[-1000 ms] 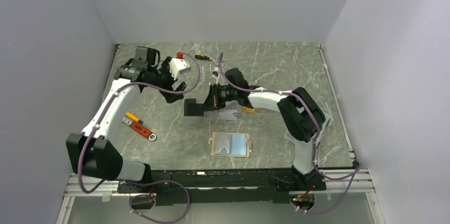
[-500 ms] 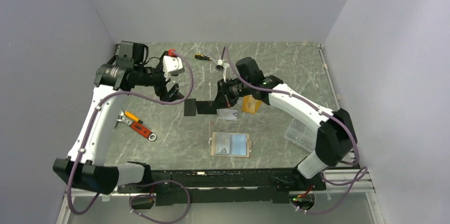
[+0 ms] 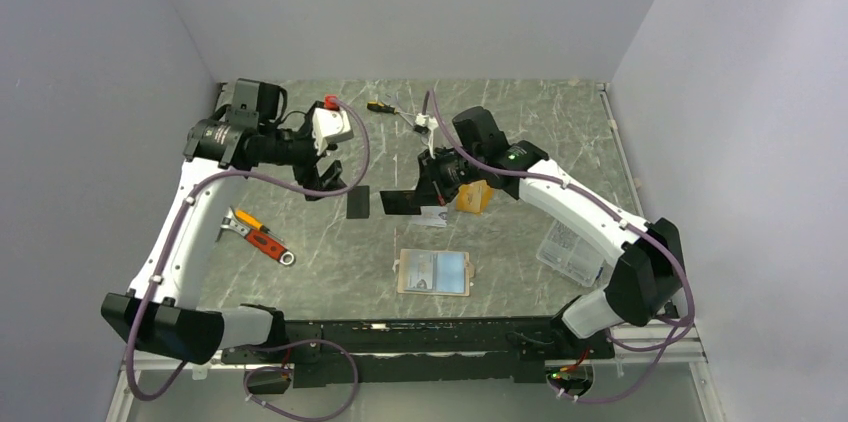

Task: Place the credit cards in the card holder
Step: Pick up the credit card from the center of the board.

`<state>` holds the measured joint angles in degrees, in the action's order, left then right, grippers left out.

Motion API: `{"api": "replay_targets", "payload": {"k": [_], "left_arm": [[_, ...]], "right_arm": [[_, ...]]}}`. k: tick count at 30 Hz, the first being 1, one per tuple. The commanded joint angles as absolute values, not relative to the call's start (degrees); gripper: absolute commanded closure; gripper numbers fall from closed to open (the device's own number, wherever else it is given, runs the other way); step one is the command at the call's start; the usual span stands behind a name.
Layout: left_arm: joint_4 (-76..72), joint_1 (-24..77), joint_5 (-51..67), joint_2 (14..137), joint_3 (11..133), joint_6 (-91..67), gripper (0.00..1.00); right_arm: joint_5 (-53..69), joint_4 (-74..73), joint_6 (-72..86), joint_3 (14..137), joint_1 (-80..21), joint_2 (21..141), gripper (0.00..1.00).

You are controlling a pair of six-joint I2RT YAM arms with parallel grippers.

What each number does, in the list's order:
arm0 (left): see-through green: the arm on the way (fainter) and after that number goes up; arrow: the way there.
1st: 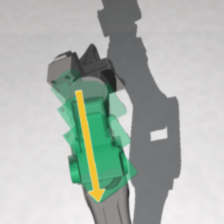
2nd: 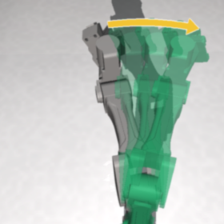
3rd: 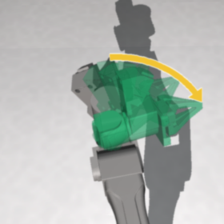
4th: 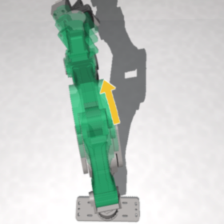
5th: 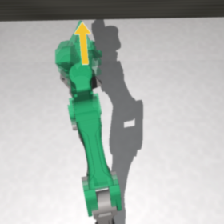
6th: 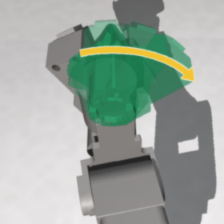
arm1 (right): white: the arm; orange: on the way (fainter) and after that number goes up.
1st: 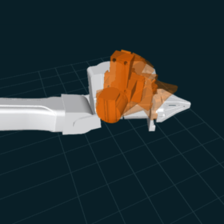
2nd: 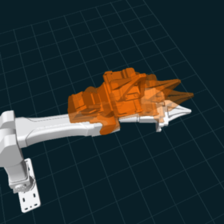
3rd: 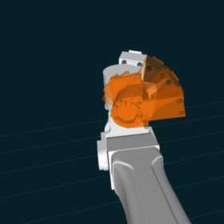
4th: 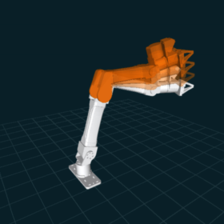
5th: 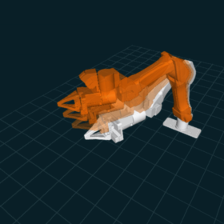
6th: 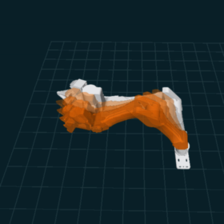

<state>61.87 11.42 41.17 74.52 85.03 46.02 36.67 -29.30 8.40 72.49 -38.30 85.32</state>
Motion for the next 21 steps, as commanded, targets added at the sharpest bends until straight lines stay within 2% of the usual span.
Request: {"api": "replay_targets", "payload": {"k": [1, 5, 9, 13, 21], "left_arm": [[65.98, 15.2, 43.95, 76.3, 87.26, 48.46, 0.0], [58.3, 18.81, 44.33, 75.13, 83.45, 44.75, 0.08], [62.6, 23.65, 43.46, 81.45, 87.65, 46.8, 0.19], [65.11, 25.13, 45.07, 85.01, 90.38, 50.51, 0.13], [66.01, 25.05, 45.56, 85.66, 89.73, 56.36, 0.12]], "right_arm": [[36.19, -28.5, 5.89, 72.58, -38.43, 80.97, 1.0], [35.73, -27.83, 5.25, 71.33, -38.49, 79.81, 1.0], [36.05, -30.43, 3.25, 72.5, -38.85, 80.53, 1.0], [37.02, -31.56, 1.69, 72.94, -39.42, 80.92, 1.0], [35.66, -36.5, -4.12, 77.82, -42.77, 83.72, 1.0]]}}
